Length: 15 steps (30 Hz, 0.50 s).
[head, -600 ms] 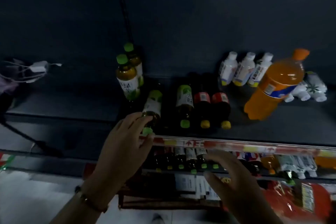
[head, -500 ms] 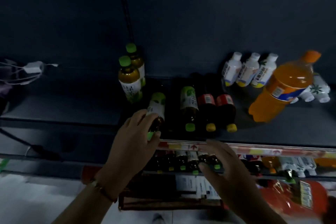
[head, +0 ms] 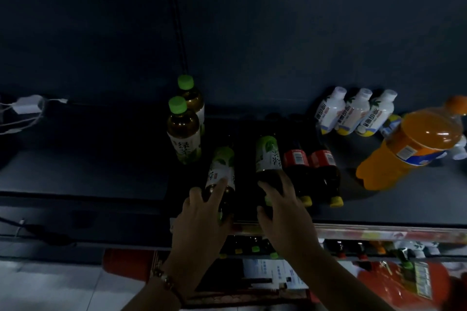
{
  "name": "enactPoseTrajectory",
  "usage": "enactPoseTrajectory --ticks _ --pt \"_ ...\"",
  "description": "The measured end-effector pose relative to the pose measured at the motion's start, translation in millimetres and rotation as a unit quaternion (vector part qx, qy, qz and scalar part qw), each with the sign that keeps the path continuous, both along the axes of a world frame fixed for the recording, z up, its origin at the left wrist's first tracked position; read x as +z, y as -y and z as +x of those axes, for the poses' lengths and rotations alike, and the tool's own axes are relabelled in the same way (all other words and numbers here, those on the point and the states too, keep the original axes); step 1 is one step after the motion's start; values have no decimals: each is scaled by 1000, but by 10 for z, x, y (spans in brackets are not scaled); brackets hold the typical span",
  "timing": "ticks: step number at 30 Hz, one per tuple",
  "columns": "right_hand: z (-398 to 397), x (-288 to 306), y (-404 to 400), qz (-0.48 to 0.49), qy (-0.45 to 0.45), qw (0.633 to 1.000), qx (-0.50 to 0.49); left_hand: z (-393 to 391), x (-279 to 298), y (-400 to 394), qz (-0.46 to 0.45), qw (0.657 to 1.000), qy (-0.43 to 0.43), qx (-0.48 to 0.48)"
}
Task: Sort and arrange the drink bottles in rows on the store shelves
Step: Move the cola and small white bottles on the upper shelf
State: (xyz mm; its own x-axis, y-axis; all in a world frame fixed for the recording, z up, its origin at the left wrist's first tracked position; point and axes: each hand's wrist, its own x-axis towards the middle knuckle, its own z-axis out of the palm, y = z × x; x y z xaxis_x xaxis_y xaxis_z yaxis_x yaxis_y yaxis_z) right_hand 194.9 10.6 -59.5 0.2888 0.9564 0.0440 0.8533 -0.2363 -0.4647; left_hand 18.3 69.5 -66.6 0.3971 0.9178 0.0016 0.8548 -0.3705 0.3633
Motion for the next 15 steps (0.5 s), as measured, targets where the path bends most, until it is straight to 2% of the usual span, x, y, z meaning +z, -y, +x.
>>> enactPoseTrajectory --ticks 4,8,15 --pt "-14 -83 1 -35 -5 999 11 -19 -23 53 -2 1000 19 -23" --pt "16 -88 -46 3 -22 1000 20 -107 92 -17 18 998 43 -35" --pt "16 378 47 62 23 995 71 -336 629 -221 188 969 133 -93"
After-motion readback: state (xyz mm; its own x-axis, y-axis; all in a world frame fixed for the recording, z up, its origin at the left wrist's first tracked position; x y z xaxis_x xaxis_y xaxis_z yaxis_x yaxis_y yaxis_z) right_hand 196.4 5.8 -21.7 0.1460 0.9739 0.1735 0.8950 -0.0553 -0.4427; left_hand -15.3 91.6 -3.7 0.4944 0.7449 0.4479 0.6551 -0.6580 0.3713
